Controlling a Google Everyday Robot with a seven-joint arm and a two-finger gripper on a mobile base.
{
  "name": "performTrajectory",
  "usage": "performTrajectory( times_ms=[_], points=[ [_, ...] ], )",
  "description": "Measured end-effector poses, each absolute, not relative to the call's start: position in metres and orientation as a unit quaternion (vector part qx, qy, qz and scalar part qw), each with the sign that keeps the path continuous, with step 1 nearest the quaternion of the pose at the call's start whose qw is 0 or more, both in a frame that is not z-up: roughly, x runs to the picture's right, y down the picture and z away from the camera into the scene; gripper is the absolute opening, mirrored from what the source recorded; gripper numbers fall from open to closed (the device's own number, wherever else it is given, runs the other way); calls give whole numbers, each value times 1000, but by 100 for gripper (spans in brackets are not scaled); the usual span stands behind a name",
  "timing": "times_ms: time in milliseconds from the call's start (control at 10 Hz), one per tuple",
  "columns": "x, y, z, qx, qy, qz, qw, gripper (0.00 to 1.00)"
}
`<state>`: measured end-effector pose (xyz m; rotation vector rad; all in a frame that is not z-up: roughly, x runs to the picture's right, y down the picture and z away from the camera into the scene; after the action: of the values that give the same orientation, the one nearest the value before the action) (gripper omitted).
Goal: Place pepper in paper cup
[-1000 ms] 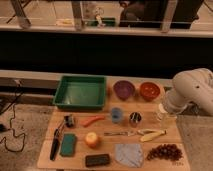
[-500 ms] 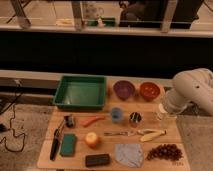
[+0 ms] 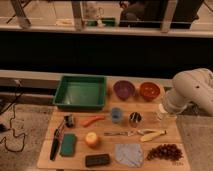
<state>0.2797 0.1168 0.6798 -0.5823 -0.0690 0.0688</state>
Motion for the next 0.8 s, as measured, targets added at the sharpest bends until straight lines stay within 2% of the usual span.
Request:
performTrajectory(
  times_ms=[800],
  points=[
    [277,119,680,-288,-35,30,956,80]
  ],
)
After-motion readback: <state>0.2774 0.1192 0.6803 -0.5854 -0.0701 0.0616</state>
